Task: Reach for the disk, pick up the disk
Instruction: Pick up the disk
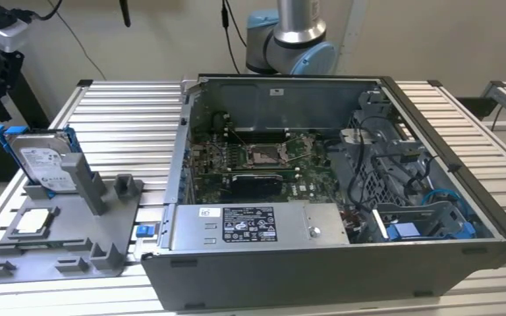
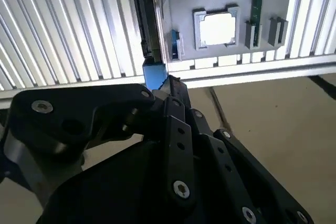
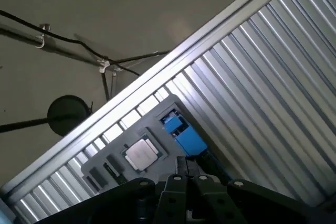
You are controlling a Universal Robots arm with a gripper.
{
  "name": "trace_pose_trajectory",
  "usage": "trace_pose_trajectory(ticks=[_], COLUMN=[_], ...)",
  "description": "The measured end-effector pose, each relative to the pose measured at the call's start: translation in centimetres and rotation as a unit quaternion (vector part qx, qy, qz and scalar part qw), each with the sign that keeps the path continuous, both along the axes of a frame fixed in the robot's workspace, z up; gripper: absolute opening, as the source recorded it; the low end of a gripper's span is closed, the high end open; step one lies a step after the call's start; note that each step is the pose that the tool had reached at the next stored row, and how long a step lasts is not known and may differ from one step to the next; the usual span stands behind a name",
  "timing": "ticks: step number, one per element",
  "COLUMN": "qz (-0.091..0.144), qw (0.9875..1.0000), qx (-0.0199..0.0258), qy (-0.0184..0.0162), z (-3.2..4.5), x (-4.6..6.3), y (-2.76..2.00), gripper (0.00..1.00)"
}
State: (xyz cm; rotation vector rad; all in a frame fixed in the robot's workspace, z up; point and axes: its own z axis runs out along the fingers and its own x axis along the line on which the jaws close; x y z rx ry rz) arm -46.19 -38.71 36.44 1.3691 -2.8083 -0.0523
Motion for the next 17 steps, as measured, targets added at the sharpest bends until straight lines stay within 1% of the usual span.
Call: trace_pose_trajectory(ticks=[2,4,6,9,11,13,15,17], qz=[0.018,0.036,0.055,0.082,0.100,0.118,0.136,0.154], qw=[0.9998,0.9993,0.9985,0.9967,0.9950,0.9930,0.9907,0.9881], qx=[0.0000,0.0000,0.0000,0.0000,0.0000,0.0000,0.0000,-0.0001], qy=[0.0000,0.0000,0.0000,0.0000,0.0000,0.0000,0.0000,-0.0003], z=[0.00,0.00,0.00,0.00,0.00,0.00,0.00,-0.01], x=[0.00,0.00,0.00,0.00,0.00,0.00,0.00,0.00], y=[0.00,0.00,0.00,0.00,0.00,0.00,0.00,0.00], gripper=[0.00,0.00,0.00,0.00,0.00,0.00,0.00,0.00])
